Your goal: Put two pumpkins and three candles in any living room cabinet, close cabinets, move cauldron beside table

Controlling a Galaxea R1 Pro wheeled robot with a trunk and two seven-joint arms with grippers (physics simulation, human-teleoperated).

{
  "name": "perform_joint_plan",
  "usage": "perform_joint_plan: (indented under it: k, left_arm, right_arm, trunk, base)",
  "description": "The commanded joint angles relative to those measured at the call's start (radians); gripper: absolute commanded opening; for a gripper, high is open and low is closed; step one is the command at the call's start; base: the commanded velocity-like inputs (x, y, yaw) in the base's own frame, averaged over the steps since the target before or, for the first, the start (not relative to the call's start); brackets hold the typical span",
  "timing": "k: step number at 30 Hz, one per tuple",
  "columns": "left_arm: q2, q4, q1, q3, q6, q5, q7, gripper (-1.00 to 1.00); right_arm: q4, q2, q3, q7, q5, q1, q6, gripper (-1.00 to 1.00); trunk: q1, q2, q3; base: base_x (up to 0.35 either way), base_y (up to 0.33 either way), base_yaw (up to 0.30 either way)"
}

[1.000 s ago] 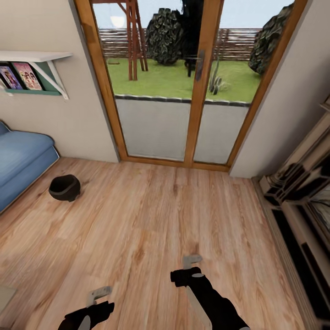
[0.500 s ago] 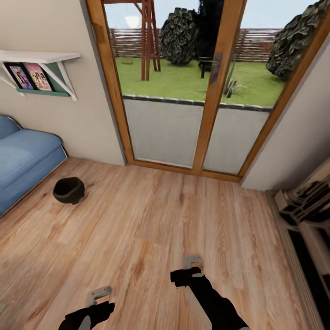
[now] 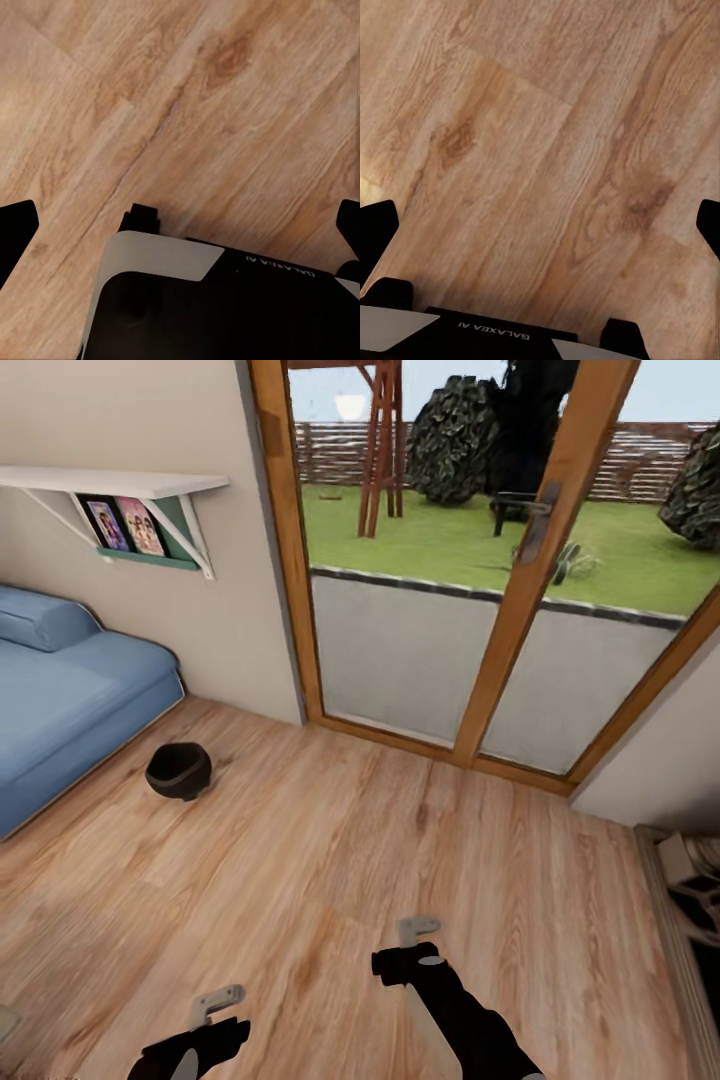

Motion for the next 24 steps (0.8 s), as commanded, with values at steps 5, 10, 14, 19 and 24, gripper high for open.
perform_joint_plan:
  k: [5, 10, 14, 19, 24]
  left_arm:
    - [0.001, -0.002, 0.000, -0.004, 0.003, 0.011, 0.009, 1.00]
    - [0.001, -0.002, 0.000, -0.004, 0.003, 0.011, 0.009, 1.00]
    - [0.001, -0.002, 0.000, -0.004, 0.003, 0.011, 0.009, 1.00]
    - [0.000, -0.002, 0.000, -0.004, 0.003, 0.011, 0.009, 1.00]
    - [0.000, -0.002, 0.000, -0.005, 0.003, 0.010, 0.009, 1.00]
  right_arm:
    - [-0.002, -0.001, 0.004, -0.009, -0.010, -0.001, 0.003, 1.00]
    - [-0.002, -0.001, 0.004, -0.009, -0.010, -0.001, 0.003, 1.00]
    - [-0.001, -0.001, 0.004, -0.009, -0.010, -0.001, 0.003, 1.00]
    - [0.003, -0.001, 0.005, -0.010, -0.010, -0.001, 0.003, 1.00]
    - [0.007, -0.001, 0.005, -0.010, -0.010, -0.001, 0.001, 1.00]
  trunk:
    - [0.001, -0.001, -0.001]
    - [0.001, -0.001, -0.001]
    - [0.001, -0.001, 0.000]
    - [0.001, -0.001, 0.002]
    - [0.001, -0.001, 0.006]
  base:
    - [0.296, -0.169, 0.288]
    - [0.300, -0.078, 0.288]
    - [0.313, -0.017, 0.287]
    - [0.321, -0.004, 0.280]
    - [0.319, -0.028, 0.267]
